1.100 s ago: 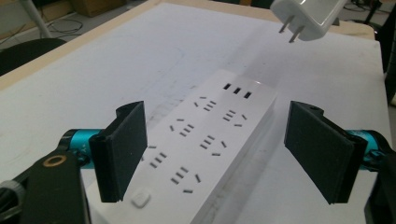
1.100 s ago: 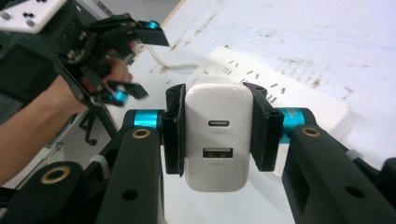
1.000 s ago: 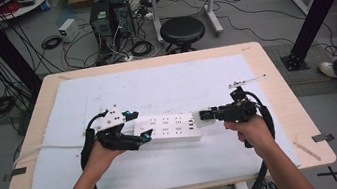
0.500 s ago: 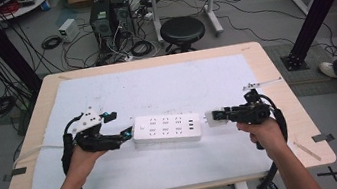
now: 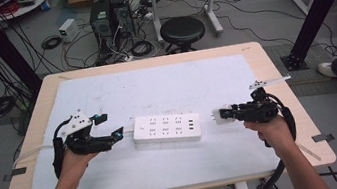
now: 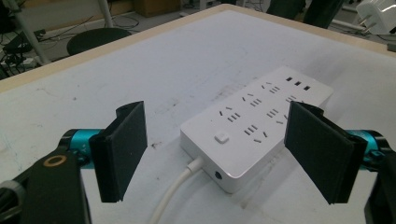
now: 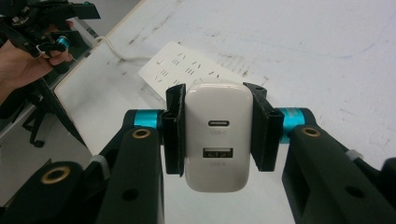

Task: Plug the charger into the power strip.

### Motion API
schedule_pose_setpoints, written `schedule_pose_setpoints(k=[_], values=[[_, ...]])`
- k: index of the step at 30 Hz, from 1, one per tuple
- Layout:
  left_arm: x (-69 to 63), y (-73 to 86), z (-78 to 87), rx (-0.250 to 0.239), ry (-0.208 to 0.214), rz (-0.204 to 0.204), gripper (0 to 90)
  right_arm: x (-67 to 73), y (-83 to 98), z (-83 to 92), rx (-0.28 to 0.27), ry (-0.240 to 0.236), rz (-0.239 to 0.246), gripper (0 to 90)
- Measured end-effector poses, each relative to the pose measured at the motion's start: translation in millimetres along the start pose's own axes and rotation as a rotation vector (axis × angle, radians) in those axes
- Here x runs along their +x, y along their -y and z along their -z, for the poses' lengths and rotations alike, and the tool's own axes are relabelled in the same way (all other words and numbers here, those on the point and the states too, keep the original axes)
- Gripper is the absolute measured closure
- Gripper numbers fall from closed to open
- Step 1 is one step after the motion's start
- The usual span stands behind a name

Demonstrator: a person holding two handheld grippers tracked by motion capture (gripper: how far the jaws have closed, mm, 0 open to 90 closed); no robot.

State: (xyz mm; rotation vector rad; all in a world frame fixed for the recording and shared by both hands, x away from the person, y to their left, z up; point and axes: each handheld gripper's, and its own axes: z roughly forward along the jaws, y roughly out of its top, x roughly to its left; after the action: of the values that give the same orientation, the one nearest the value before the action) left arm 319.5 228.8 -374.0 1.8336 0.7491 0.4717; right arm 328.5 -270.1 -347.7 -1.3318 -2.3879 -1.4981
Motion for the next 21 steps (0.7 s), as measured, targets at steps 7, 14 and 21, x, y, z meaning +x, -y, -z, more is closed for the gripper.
schedule_pose_setpoints(k=[7,14,21], values=[[0.0,0.1,1.9,-0.001,-0.002,-0.003,21.4,0.9,-2.4,3.1,-0.003,-0.003,0.025,63.6],[0.7,4.7,2.3,0.005,-0.003,0.003,21.4,3.4,-5.5,3.1,0.014,0.019,0.058,63.6],[4.5,8.9,6.1,0.002,-0.013,0.016,21.4,8.2,-14.9,-0.1,0.064,0.072,0.155,63.6]])
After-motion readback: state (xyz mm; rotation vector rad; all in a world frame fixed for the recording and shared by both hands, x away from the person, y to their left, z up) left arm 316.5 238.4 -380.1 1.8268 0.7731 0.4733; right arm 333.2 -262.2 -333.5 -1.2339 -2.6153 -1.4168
